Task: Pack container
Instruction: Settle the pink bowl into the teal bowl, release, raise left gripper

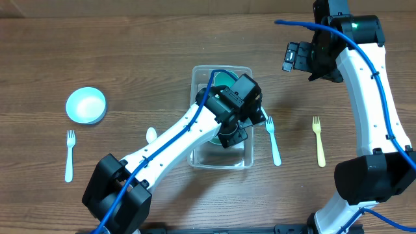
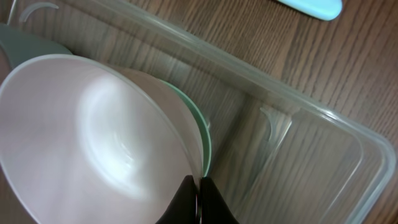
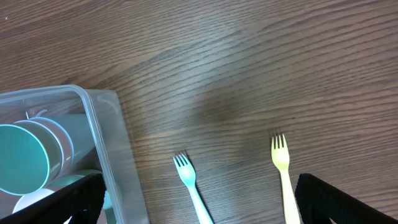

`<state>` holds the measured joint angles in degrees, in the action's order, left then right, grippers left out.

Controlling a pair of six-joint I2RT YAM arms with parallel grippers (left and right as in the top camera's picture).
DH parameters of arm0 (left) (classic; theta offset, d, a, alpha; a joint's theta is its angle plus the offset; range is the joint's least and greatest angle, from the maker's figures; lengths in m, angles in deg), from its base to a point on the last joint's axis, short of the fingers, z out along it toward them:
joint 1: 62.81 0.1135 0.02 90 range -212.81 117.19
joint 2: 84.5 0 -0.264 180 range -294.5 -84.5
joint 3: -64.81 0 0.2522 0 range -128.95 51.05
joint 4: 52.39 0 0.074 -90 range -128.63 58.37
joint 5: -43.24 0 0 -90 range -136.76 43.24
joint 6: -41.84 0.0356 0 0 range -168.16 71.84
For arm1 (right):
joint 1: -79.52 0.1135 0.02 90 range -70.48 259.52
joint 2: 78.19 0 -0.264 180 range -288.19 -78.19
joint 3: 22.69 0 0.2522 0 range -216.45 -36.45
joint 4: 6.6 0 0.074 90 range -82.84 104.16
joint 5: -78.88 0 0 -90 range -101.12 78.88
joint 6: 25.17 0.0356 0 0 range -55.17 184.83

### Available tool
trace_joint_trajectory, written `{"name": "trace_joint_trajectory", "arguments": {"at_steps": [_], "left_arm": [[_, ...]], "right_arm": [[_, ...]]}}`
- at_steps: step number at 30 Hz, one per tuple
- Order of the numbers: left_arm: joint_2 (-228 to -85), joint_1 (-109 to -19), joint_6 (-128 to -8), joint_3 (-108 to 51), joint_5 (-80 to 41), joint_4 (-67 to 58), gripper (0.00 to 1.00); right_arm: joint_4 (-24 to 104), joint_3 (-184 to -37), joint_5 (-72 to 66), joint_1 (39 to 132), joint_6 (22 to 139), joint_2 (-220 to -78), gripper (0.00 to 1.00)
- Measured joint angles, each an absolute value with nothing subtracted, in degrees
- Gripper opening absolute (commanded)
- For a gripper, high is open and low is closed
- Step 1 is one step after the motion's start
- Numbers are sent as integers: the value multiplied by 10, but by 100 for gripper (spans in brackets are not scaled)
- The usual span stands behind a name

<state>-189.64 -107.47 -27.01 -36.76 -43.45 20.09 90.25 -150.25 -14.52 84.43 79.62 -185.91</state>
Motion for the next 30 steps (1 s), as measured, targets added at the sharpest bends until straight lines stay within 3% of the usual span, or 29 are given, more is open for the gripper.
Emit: {"name": "trace_joint_trajectory", "arguments": {"at_steps": [14,15,17,20,30], "left_arm": [[-1896,-1077,-287,-344,-491,182,4],[-1896,-1077,-287,-337,-492,182,7],[-1897,-1077,-288,-329,-492,181,34],[-1897,-1077,-297,-329,-492,180,42],[-1896,-1077,-337,-329,-491,191,37]], "right_arm": [[903,-1502,-145,844,796,-1859,100],[903,-1502,-145,844,796,-1859,100],[903,-1502,-145,844,796,-1859,100],[903,-1502,-145,844,796,-1859,100],[903,-1502,-145,844,796,-1859,100]]}}
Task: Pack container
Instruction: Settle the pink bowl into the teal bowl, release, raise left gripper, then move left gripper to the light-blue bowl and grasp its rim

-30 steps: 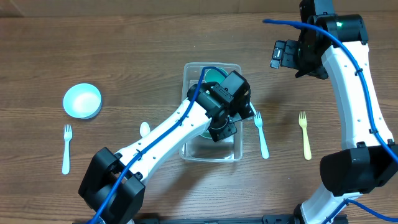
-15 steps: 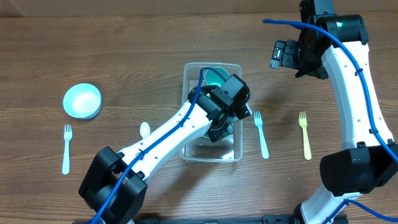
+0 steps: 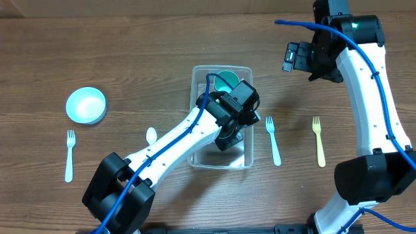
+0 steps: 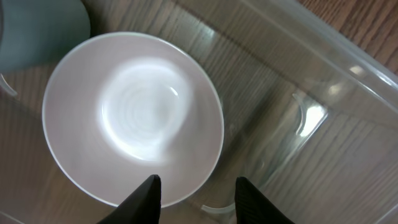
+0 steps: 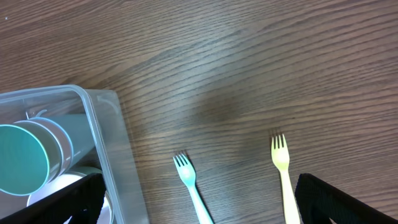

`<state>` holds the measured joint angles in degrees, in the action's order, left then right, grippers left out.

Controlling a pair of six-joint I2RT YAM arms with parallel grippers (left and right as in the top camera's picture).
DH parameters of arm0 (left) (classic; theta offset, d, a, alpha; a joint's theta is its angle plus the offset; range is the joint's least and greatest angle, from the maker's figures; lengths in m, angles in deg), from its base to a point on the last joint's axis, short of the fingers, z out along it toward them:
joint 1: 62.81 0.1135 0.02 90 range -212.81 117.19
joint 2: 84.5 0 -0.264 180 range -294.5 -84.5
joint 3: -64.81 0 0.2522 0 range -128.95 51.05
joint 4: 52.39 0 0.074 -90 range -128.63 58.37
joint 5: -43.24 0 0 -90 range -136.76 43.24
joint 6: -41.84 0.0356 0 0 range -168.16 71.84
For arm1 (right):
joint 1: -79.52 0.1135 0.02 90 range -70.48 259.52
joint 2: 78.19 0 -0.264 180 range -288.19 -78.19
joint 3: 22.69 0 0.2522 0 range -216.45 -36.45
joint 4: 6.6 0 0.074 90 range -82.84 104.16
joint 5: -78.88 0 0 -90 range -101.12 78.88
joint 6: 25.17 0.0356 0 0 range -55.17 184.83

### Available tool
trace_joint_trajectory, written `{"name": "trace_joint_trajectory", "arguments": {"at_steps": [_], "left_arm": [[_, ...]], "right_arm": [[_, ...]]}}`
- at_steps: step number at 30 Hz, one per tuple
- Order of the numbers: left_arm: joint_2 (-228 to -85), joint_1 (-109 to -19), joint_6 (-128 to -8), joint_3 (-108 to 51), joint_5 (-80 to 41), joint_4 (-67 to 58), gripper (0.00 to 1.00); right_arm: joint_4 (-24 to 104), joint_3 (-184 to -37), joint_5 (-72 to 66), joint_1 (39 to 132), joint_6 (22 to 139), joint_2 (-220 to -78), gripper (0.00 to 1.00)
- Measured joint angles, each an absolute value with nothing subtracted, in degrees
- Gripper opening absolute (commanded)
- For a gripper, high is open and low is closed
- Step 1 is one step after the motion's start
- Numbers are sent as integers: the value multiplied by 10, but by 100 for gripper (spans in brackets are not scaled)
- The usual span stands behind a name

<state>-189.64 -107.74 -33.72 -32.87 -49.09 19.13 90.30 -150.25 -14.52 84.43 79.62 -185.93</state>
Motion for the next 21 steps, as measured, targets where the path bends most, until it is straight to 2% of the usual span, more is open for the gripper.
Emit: {"name": "trace_joint_trajectory", "arguments": {"at_steps": [5,7,9,12,16,19,21], "left_arm": [[-1878,-1074,-412,-351,-502,240,44],[-1851,-1063,-441,-375,-514,247,54],[-1811,-1038,-483,-396,-531,251,59],[-1743,-952,-570,-412,-564,283,60],[-1737,-829,-641,-412,-578,313,60],[-1743,-764,-662,-405,-584,312,61],[-1751,-729,-663,-394,-585,304,66]], "right_arm": [[903,-1502,-145,844,796,-1859,100],[903,-1502,-145,844,796,-1859,100],[903,-1502,-145,844,796,-1859,100],[903,-1502,-145,844,796,-1859,100],[903,-1502,-145,844,796,-1859,100],[903,-1502,-145,844,796,-1859,100],[903,-1502,-145,844,796,-1859,100]]}}
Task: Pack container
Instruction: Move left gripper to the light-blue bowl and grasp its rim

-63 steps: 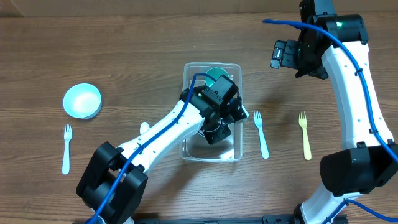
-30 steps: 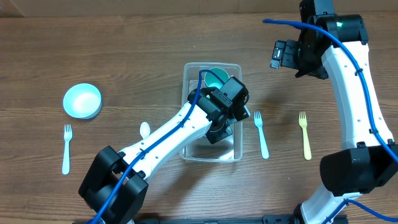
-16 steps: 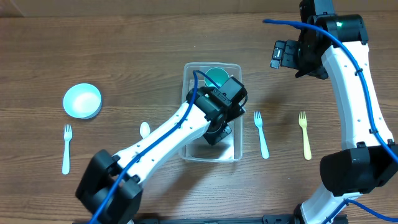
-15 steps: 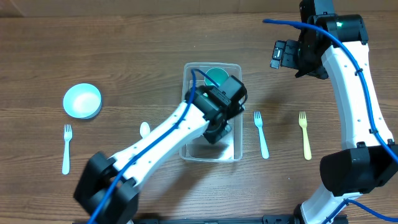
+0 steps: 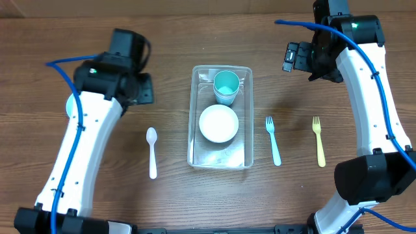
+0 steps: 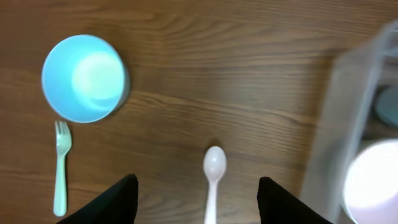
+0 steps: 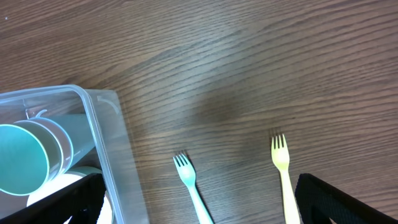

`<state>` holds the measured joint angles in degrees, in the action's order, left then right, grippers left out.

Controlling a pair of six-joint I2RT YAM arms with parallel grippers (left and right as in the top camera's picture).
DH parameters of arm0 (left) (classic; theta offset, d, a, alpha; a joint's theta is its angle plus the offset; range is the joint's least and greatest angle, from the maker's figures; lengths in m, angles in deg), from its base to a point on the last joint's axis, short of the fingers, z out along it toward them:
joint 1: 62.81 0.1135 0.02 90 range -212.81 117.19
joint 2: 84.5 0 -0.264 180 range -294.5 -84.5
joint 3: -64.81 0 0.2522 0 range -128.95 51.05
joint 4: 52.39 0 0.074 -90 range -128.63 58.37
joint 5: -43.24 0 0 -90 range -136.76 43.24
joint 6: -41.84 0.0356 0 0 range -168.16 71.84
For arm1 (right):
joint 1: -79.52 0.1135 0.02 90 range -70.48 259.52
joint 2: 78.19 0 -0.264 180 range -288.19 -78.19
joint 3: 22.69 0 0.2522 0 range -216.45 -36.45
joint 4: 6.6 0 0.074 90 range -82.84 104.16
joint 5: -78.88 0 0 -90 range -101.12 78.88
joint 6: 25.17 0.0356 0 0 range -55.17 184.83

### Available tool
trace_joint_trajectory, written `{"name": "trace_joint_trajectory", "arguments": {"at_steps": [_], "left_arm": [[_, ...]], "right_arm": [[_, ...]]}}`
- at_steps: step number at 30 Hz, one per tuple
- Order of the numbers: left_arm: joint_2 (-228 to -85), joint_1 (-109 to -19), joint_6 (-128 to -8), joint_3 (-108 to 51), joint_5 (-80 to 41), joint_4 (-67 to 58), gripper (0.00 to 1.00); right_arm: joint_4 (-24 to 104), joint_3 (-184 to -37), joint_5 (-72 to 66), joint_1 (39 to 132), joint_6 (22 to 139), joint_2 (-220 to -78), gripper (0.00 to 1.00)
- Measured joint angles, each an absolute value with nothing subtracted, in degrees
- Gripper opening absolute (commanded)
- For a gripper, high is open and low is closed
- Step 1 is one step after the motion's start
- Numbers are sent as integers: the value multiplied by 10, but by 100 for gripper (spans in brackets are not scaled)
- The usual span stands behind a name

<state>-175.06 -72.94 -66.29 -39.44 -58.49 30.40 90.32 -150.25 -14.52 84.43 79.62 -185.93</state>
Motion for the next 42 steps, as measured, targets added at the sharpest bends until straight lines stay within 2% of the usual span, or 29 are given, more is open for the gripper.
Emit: {"name": "trace_joint_trajectory", "arguments": {"at_steps": [6,15,26,28,32,33,37,42], "left_arm": [[-1804,-657,-662,-356,-586,249,67],[-1903,-594,-625,-337,-572,188,68],[-1984,-537,-595,-337,-534,151,57],[-2002,-532,-588,-337,-528,143,48],[-2016,-531,-571,-336,-523,130,47],[-2017,-531,-566,-336,-523,126,44],[-2017,-531,-553,-336,-521,125,20],[-2017,-531,-549,-336,-519,125,8]], "right_arm": [[903,-1502,-145,844,796,-1859,100],[903,-1502,-145,844,796,-1859,100],[903,-1502,-145,844,796,-1859,100],[903,-1502,-145,844,796,-1859,100],[903,-1502,-145,844,796,-1859,100],[903,-1502,-145,844,796,-1859,100],[903,-1502,-145,844,796,-1859,100],[903,-1502,-145,844,796,-1859,100]]}}
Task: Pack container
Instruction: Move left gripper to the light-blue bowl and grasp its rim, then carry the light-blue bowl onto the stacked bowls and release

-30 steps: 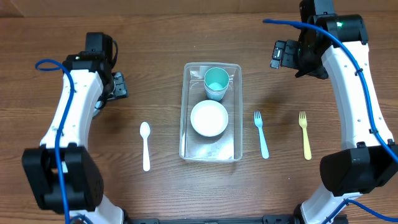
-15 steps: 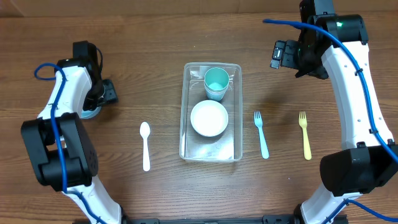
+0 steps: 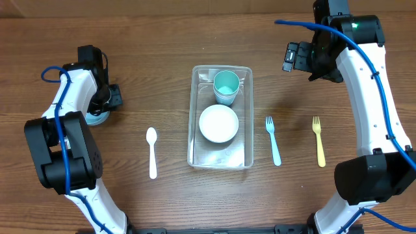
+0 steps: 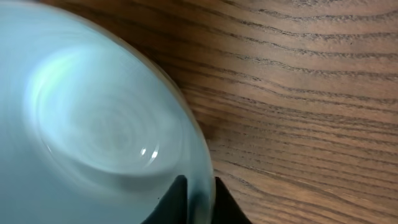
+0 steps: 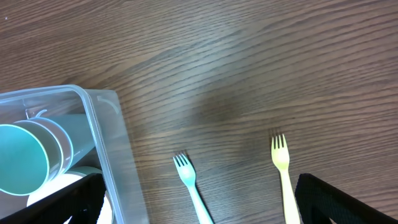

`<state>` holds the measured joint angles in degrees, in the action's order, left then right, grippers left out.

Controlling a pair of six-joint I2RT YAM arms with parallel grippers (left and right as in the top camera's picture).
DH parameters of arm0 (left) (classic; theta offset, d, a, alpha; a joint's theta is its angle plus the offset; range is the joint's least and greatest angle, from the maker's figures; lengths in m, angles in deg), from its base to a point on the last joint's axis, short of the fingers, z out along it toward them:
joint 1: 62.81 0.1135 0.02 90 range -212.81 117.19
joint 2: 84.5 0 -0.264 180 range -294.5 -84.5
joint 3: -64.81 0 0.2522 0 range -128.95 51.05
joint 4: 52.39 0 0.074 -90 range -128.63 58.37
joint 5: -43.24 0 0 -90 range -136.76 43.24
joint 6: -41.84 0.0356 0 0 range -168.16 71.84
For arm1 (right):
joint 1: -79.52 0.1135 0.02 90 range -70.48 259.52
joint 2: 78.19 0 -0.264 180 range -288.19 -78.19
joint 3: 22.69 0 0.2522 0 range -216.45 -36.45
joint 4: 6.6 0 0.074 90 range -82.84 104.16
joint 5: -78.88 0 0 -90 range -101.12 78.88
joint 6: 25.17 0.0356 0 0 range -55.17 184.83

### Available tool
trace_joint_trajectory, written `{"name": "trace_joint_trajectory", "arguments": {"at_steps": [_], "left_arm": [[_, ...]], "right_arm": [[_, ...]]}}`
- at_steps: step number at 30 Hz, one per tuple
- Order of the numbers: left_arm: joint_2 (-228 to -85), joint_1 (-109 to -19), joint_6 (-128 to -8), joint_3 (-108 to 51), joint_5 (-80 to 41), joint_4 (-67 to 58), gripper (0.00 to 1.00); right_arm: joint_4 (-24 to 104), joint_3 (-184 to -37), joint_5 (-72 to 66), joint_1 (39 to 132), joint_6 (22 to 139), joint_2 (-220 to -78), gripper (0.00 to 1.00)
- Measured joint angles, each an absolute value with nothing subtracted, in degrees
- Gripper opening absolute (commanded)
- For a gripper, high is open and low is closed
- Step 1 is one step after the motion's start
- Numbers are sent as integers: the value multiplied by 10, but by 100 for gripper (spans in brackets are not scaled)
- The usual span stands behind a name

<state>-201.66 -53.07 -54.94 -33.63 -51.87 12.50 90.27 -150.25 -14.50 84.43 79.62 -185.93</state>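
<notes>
A clear plastic container (image 3: 221, 162) stands mid-table, holding stacked teal cups (image 3: 226, 84) and a white bowl (image 3: 218, 123). At the far left a light blue bowl (image 4: 93, 124) rests on the wood, mostly hidden under the arm in the overhead view (image 3: 96, 119). My left gripper (image 4: 200, 200) is shut on its right rim, one finger inside and one outside. My right gripper (image 5: 199, 205) hangs open high above the table right of the container, holding nothing.
A white spoon (image 3: 151, 153) lies left of the container. A light blue fork (image 3: 273, 140) and a yellow fork (image 3: 318, 140) lie to its right. The left arm's links cover the table's left edge.
My left gripper was open, high above the table between the blue bowl and the container. Now it is down at the blue bowl, shut on its rim. The right arm has not moved.
First my left gripper was shut on the white bowl's rim inside the container. Then it stood open above that bowl, which lay in the container. Later it was open over the table's left side. Now it grips the light blue bowl.
</notes>
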Motion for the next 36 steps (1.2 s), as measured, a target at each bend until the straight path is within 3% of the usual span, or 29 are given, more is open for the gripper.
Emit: {"name": "trace_joint_trajectory", "arguments": {"at_steps": [10,19,24,36], "left_arm": [[-2017,-531,-543,-346,-518,140,4],[-1994,-572,-539,-473,-508,217,6],[-1938,-658,-539,-490,-508,236,6],[-1875,-972,-571,-491,-502,267,9]], "right_arm": [[903,-1502,-145,844,796,-1859,100],[903,-1502,-145,844,796,-1859,100],[903,-1502,-145,844,796,-1859,100],[903,-1502,-145,844,796,-1859,100]]}}
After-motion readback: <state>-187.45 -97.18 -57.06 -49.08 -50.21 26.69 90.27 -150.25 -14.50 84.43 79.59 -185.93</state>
